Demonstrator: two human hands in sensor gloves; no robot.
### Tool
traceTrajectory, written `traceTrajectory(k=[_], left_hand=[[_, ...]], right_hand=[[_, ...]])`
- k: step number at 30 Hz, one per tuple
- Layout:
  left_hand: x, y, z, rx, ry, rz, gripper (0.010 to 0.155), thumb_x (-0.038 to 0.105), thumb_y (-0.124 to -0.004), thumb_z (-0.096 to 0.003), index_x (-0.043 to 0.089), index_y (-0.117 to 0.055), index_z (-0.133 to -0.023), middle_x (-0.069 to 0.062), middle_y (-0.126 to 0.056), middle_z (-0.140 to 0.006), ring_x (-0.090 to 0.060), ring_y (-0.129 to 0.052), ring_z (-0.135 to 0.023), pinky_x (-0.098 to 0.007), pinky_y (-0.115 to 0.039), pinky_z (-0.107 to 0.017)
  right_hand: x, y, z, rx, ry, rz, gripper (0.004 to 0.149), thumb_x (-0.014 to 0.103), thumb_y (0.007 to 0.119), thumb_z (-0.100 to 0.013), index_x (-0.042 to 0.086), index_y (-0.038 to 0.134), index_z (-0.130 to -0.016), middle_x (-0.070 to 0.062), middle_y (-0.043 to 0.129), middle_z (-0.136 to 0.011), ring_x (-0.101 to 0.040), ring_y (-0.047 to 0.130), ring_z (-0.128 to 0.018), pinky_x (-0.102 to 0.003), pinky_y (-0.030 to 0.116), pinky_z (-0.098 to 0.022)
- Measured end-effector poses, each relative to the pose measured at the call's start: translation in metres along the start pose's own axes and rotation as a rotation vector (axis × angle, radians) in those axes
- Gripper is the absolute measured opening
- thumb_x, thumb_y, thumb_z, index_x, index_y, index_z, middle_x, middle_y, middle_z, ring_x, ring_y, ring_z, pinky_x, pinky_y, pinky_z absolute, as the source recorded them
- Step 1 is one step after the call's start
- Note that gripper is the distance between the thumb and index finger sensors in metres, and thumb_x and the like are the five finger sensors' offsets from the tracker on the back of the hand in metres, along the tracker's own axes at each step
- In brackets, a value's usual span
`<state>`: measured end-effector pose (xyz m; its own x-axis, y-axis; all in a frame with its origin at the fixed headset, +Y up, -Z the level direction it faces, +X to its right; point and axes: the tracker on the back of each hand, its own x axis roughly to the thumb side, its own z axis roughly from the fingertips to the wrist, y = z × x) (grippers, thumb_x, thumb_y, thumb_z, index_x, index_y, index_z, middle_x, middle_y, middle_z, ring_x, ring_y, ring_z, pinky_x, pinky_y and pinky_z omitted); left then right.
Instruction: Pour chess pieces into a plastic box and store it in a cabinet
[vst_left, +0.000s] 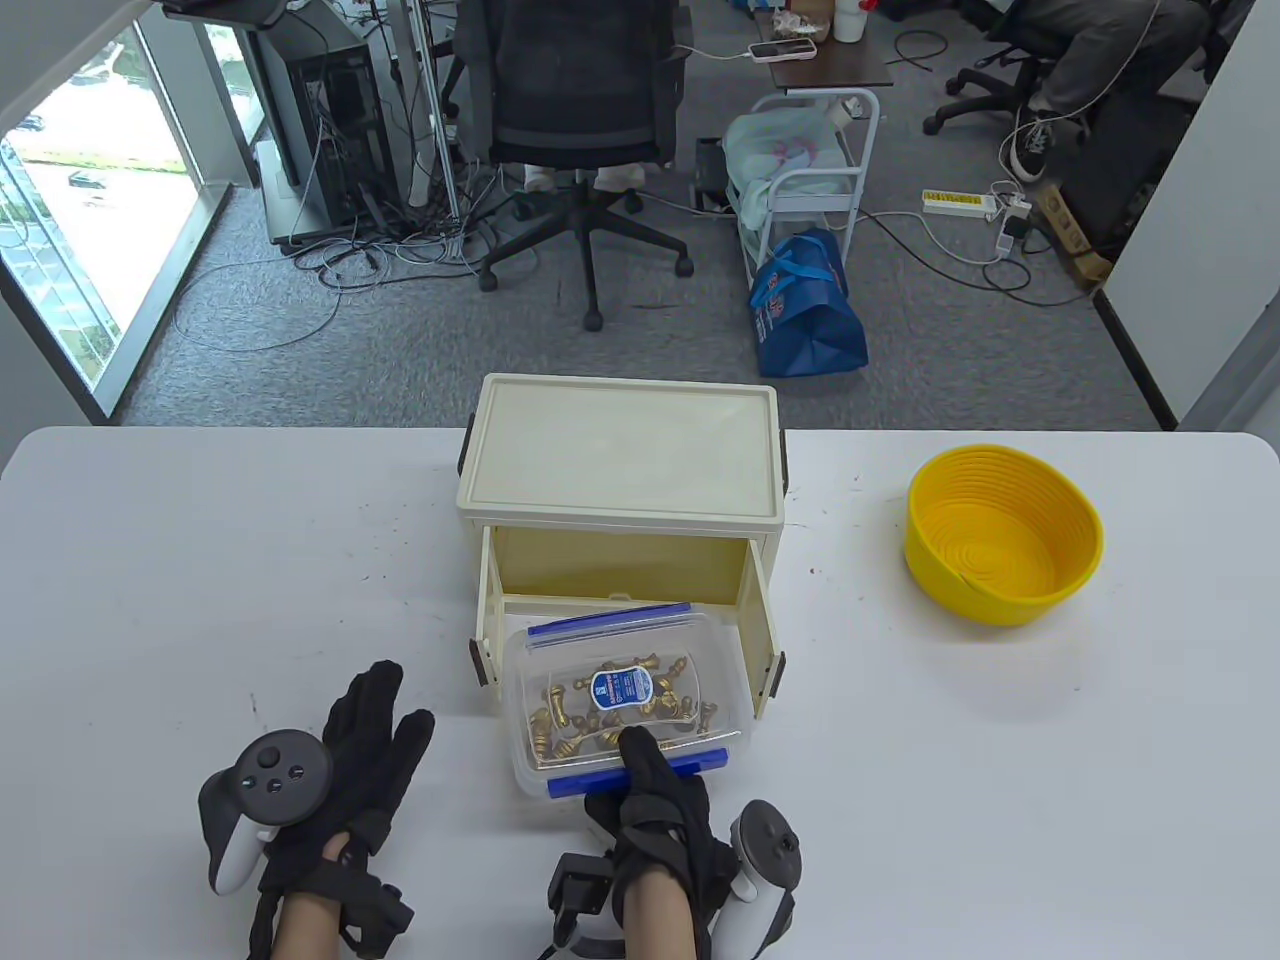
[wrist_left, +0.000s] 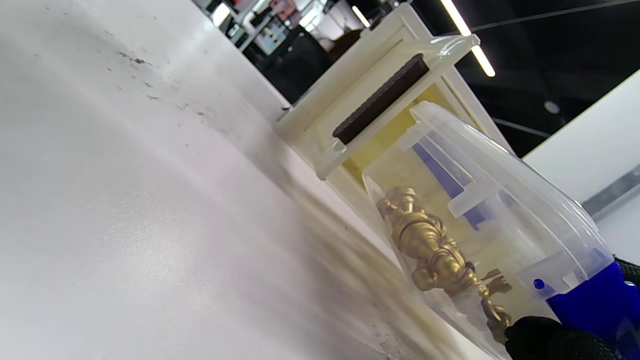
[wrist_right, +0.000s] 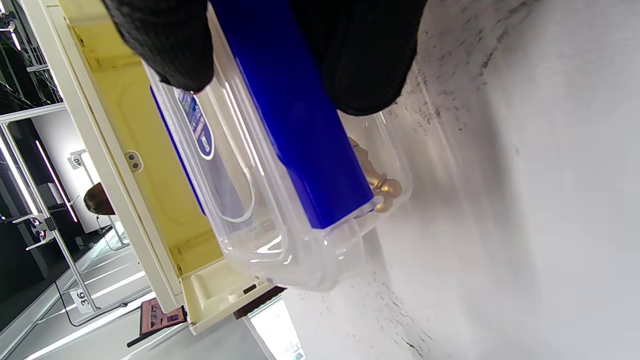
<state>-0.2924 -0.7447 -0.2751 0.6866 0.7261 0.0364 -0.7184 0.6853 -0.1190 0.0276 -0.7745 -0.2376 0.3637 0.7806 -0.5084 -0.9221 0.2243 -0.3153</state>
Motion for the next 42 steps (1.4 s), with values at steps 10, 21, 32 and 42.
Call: traceTrajectory(k=[10,21,32,42], left_hand=[[-0.001,0.001,0.000,-0.003,0.006,0.027,0.089,0.071,-0.040,-0.0642,0.013,-0.022,-0.129,-0.030,-0.026,-0.131,-0.061,-0.026,-0.113,-0.080,-0.042,-0.071],[0.002,0.004,0.001,0.009,-0.007,0.033,0.089,0.071,-0.040,-0.0643,0.012,-0.023,-0.129,-0.030,-0.026,-0.131,-0.061,-0.025,-0.114,-0.080,-0.041,-0.071],[0.002,0.006,0.001,0.009,-0.010,0.045,0.089,0.071,-0.040,-0.0644,0.013,-0.022,-0.129,-0.030,-0.025,-0.131,-0.061,-0.025,-0.114,-0.080,-0.041,-0.071],[0.002,0.006,0.000,0.006,-0.010,0.057,0.089,0.071,-0.040,-0.0645,0.013,-0.022,-0.129,-0.030,-0.025,-0.131,-0.061,-0.024,-0.114,-0.080,-0.041,-0.071]], right_hand=[[0.010,0.010,-0.017,-0.007,0.002,-0.017,0.075,0.050,0.089,-0.052,0.003,0.047,-0.093,-0.018,0.068,-0.087,-0.035,0.092,-0.064,-0.034,0.090,-0.045],[0.028,0.025,-0.038,-0.041,-0.005,-0.022,0.075,0.050,0.089,-0.053,0.003,0.047,-0.092,-0.018,0.068,-0.087,-0.035,0.092,-0.064,-0.034,0.090,-0.045],[0.045,0.040,-0.064,-0.063,-0.017,-0.033,0.075,0.050,0.088,-0.053,0.002,0.047,-0.093,-0.019,0.068,-0.087,-0.035,0.092,-0.064,-0.033,0.090,-0.046],[0.053,0.053,-0.082,-0.100,-0.022,-0.044,0.075,0.050,0.088,-0.053,0.002,0.047,-0.093,-0.019,0.068,-0.087,-0.036,0.092,-0.064,-0.033,0.090,-0.045]])
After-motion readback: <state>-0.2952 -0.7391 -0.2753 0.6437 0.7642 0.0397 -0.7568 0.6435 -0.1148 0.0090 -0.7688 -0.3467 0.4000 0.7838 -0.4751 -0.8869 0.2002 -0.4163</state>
